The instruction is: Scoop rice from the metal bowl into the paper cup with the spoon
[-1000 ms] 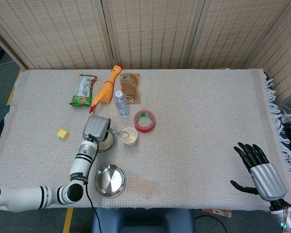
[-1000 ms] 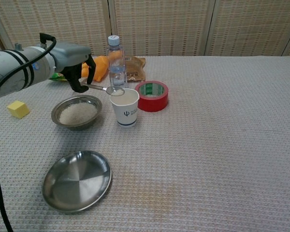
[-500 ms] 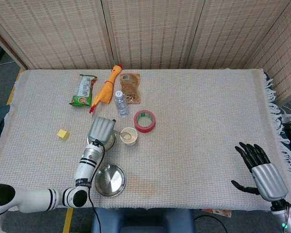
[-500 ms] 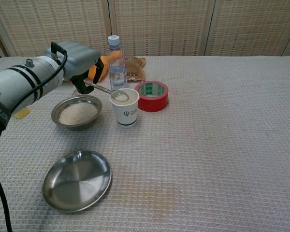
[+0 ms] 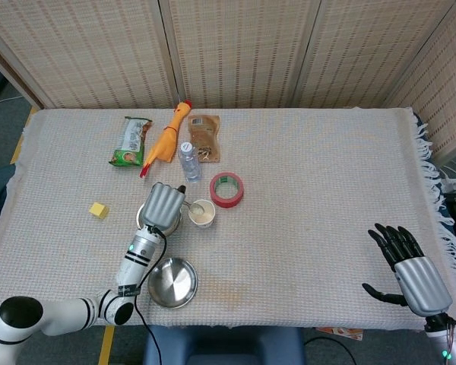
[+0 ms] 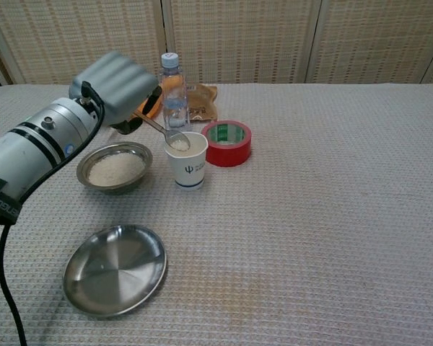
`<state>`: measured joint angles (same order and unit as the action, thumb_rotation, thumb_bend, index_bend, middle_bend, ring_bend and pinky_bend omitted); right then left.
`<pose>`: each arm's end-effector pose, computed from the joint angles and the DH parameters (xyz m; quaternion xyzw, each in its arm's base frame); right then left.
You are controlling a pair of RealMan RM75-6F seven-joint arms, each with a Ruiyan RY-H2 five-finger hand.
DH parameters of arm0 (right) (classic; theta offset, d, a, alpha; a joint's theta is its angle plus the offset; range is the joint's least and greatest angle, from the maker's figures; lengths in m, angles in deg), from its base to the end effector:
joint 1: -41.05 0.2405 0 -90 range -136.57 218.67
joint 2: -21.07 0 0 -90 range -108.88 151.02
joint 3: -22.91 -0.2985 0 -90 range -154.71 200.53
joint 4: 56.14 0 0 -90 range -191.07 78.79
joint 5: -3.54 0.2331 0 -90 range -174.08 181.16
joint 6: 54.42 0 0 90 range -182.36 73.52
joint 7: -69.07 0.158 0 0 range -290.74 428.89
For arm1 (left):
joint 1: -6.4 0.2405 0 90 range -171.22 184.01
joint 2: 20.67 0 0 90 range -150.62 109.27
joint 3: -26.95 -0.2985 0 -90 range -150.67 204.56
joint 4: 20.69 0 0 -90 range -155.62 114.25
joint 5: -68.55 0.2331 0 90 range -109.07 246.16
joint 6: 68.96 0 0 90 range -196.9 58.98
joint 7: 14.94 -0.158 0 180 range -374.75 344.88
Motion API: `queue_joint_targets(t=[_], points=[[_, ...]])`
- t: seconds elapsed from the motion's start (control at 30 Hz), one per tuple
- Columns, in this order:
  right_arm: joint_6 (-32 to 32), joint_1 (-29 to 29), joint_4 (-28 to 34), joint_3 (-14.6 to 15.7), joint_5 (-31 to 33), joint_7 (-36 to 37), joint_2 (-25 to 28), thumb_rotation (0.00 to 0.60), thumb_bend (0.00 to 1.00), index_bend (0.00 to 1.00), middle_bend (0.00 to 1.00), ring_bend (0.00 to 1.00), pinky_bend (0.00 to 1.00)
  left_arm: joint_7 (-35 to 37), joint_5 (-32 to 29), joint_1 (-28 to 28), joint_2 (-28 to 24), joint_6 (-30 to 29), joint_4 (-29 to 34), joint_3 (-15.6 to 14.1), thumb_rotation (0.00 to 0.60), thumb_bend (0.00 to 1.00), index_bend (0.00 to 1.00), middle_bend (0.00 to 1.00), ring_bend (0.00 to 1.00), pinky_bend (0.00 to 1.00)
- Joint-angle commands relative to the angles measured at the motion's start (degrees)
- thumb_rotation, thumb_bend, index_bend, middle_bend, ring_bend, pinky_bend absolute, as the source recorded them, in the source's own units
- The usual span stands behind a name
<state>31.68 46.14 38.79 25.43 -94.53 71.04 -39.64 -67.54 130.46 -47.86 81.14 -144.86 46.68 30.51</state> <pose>-0.3298 -0.1753 0.1495 0.6646 -0.3702 0.4063 0.5061 -0.1221 0.4244 -0.0652 -0.7412 -0.0374 -0.3005 0.5992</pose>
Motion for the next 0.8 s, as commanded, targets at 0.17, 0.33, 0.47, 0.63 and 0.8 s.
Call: queue_joint_targets(t=[0.17, 0.33, 0.47, 0.63, 0.8], points=[[-0.42, 0.13, 0.3, 0.66, -0.79, 1.04, 0.51, 0.46, 0.11, 0.0, 0.0, 0.0, 0.0, 2.13, 9.38, 1.86, 5.03, -2.52, -11.23, -2.96, 0.6, 0.4, 0.76, 1.0, 1.0, 1.0], [-0.69, 0.28, 0.64, 1.16, -1.43, 2.07, 1.2, 0.459, 0.11, 0.0, 0.0, 0.0, 0.0, 4.1, 13.1, 2.73, 7.8, -3.9, -17.31, -2.51, 0.6, 0.4, 0.76, 1.0, 1.0, 1.0], [-1.7, 0.75, 0.99, 2.07, -2.36, 4.0, 2.05, 0.46, 0.11, 0.0, 0.0, 0.0, 0.0, 3.72, 14.91, 3.31, 8.76, -3.73, -19.88, -2.36, 0.6, 0.4, 0.76, 1.0, 1.0, 1.0], [-2.9, 1.09, 1.6, 2.52, -2.13, 4.24, 2.77, 0.46, 0.11, 0.0, 0.0, 0.0, 0.0, 4.42, 17.77, 3.9, 10.24, -4.86, -24.24, -2.09, 0.6, 0.4, 0.76, 1.0, 1.0, 1.0], [-2.59, 0.92, 1.82, 2.44, -1.96, 3.96, 2.87, 0.46, 0.11, 0.0, 0.0, 0.0, 0.0, 7.92, 20.81, 4.58, 12.5, -8.48, -29.67, -1.51, 0.6, 0.4, 0.76, 1.0, 1.0, 1.0]])
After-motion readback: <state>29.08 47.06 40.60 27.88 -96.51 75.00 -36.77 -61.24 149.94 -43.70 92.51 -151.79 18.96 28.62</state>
